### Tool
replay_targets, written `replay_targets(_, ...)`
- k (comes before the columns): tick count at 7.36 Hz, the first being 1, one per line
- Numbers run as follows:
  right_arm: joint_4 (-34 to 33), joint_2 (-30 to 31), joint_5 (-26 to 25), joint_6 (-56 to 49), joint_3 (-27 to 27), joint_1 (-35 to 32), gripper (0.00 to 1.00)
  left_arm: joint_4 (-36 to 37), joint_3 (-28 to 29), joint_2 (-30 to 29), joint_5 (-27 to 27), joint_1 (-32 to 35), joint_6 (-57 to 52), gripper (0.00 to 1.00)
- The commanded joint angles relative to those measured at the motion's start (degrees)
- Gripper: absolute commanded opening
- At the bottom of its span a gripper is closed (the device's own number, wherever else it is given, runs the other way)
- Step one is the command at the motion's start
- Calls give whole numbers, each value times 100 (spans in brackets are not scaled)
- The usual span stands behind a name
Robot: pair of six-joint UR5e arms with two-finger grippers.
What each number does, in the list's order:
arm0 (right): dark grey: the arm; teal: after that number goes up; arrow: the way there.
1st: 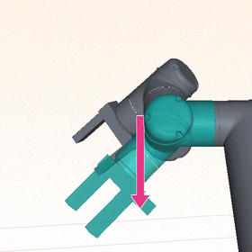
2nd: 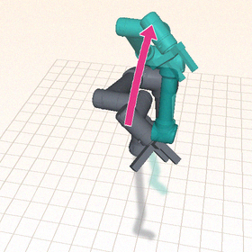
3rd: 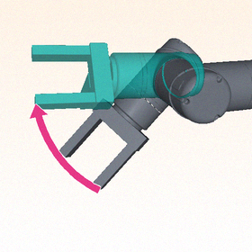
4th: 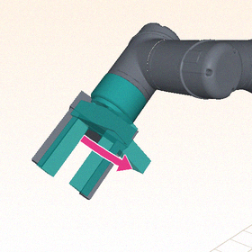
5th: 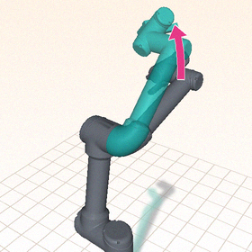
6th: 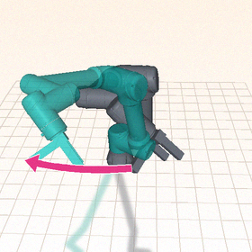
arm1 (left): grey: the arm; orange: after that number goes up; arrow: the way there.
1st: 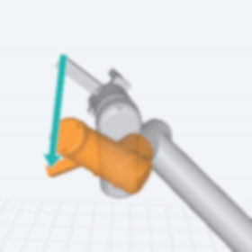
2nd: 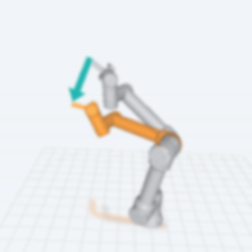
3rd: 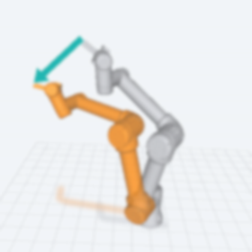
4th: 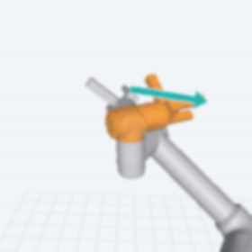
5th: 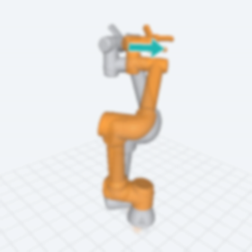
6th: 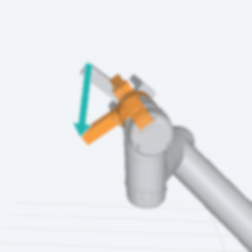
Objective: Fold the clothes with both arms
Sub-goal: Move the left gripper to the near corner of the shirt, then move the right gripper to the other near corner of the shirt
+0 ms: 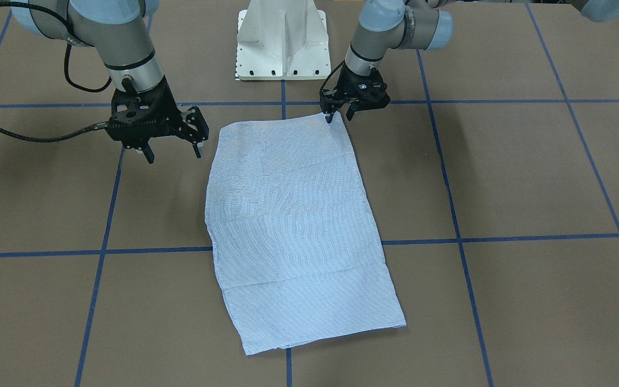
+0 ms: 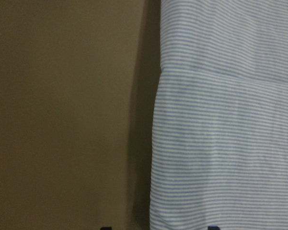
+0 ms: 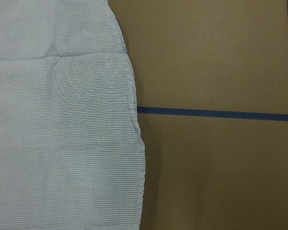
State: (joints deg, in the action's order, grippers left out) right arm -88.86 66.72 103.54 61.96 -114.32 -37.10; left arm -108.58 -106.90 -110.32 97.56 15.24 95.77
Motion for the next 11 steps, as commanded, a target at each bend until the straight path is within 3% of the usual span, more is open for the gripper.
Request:
replay_targets(1, 0, -2, 0, 0, 6, 9, 100, 3, 64, -104, 0, -4, 12, 61)
replay_targets(4, 0, -2, -9, 9, 68, 62, 100, -5, 64, -113, 9, -4, 4, 49)
replay_targets(5, 0, -10, -9, 61, 94, 88, 100, 3, 46, -113, 26, -4, 4, 22)
replay_targets(6, 9, -36, -35, 810, 77, 193, 99, 3, 20, -113, 35, -4, 12, 0)
replay_targets(11, 114, -89, -280, 5039, 94, 1254, 96, 21, -7, -113, 44, 5, 30, 0)
